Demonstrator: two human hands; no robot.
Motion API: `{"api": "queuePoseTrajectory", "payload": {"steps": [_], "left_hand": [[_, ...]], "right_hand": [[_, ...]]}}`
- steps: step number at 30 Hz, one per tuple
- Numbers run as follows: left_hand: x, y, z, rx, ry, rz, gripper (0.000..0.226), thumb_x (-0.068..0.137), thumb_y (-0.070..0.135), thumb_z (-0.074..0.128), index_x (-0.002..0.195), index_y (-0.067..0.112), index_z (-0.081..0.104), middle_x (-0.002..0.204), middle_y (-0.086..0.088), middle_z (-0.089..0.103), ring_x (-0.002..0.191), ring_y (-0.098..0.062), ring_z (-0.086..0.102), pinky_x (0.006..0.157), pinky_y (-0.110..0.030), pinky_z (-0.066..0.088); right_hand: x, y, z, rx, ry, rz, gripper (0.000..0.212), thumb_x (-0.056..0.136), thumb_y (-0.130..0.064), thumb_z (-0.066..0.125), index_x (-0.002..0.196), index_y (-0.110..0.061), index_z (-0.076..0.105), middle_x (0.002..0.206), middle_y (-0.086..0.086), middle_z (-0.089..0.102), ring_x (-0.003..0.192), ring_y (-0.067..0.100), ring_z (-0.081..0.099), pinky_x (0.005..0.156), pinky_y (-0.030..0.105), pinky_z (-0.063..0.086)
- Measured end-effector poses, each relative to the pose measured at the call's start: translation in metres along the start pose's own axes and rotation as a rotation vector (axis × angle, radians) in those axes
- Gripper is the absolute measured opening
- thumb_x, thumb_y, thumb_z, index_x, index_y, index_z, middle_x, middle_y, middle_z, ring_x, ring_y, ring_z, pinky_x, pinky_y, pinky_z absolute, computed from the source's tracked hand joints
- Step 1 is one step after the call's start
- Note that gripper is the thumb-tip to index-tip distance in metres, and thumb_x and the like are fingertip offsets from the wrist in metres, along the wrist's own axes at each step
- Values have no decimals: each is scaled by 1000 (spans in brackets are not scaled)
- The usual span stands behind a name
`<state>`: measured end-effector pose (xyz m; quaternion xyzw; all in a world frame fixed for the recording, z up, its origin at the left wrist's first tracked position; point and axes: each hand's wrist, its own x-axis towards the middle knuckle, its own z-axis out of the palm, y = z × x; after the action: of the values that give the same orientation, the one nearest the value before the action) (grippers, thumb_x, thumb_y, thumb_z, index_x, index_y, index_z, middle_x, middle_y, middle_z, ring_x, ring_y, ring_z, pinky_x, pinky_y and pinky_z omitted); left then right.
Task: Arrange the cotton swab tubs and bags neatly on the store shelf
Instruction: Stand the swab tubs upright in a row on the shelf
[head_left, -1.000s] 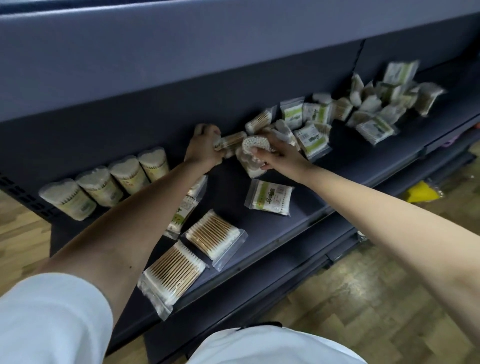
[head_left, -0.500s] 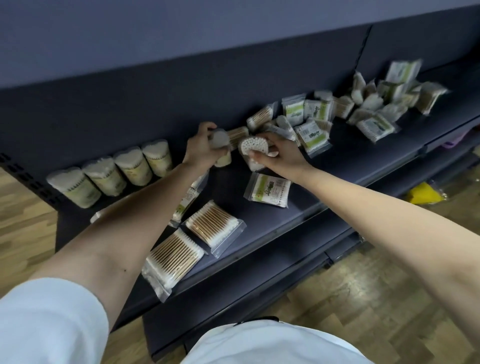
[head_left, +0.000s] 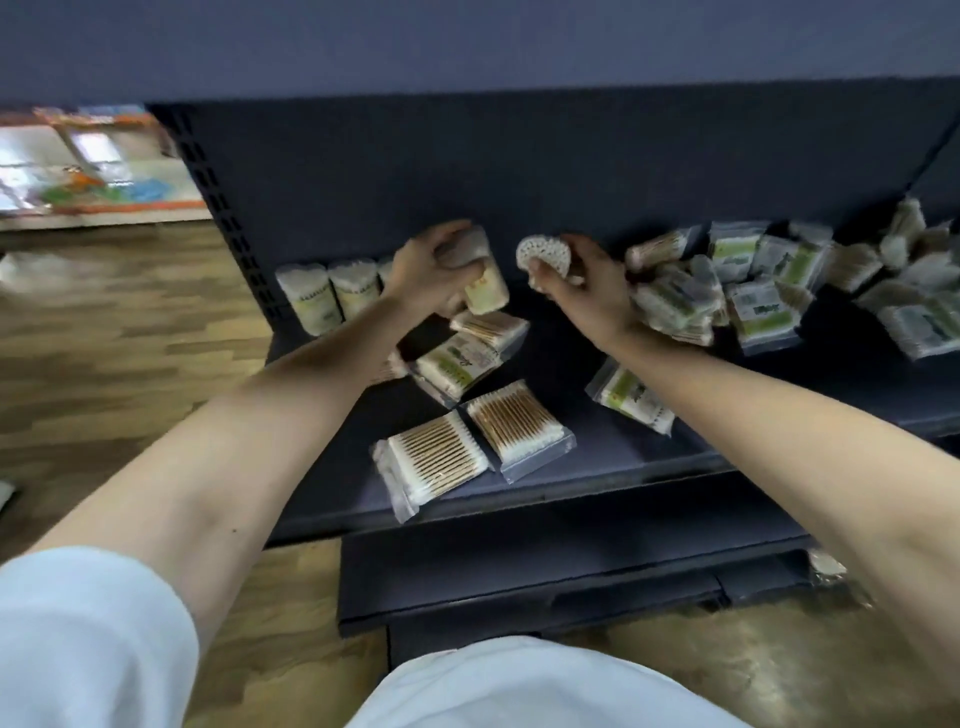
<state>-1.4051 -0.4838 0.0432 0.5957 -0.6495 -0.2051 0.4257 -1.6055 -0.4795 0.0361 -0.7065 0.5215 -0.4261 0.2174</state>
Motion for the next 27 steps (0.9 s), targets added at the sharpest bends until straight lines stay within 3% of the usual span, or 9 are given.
{"api": "queuePoseTrajectory", "payload": {"steps": [3,7,10,13,16,18,22,25,27], "left_hand": [[-16,-14,-42,34,41,-44,55,77,25,71,130,22,55,126,4,58,116,-6,51,94,-17,39],[-43,-40,-97,37,167,-158,68,63,45,68,127,23,58,124,3,62,116,-11,57,94,-27,45],[-63,-63,-132,26,268,-258,57,70,38,75,123,24,61,114,7,64,105,-3,58,78,-12,44],[-83,-81,-161,19,308,-331,58,73,34,78,126,22,59,113,10,62,106,-5,59,85,-19,46],[-102,-89,-183,61,220,-365,64,71,32,79,129,19,55,120,5,61,109,-8,57,83,-18,48],[-112,-94,-187,-3,110,-405,60,76,14,77,131,11,52,122,0,59,109,-9,56,78,-12,46],[-124,-106,-177,-131,26,-465,55,77,-3,73,127,5,50,118,-2,55,102,-9,54,73,-8,48],[-128,-112,-176,-205,16,-461,51,77,-5,71,122,5,49,108,1,55,85,-5,58,72,-12,49],[-131,-117,-178,-219,8,-456,49,79,-2,70,122,9,49,103,2,57,77,3,61,71,-11,49]], "right_hand": [[6,-23,35,17,-82,-60,52,85,-41,64,124,-9,54,120,9,62,110,18,57,86,16,41],[5,-54,80,121,-186,-127,40,86,-32,65,119,-10,58,110,3,64,98,7,56,72,-3,34],[0,-73,113,192,-244,-171,36,85,-33,66,114,-12,59,103,-4,62,95,6,55,79,10,44],[0,-88,141,228,-327,-182,37,85,-38,65,112,-14,59,105,0,65,94,9,58,79,21,45],[3,-102,167,271,-463,-147,38,84,-47,62,108,-19,57,104,1,64,96,16,61,80,31,51],[1,-111,181,325,-543,-119,39,82,-52,61,105,-23,55,106,1,61,99,19,61,81,42,55],[-7,-119,205,420,-681,23,43,86,-45,60,116,-16,47,124,11,51,106,24,59,78,41,58],[-8,-110,212,300,-730,42,65,74,-63,59,121,-20,46,121,5,55,106,23,59,87,46,54],[-7,-105,212,252,-719,23,63,75,-62,61,121,-20,48,115,1,56,106,21,58,89,47,52]]}}
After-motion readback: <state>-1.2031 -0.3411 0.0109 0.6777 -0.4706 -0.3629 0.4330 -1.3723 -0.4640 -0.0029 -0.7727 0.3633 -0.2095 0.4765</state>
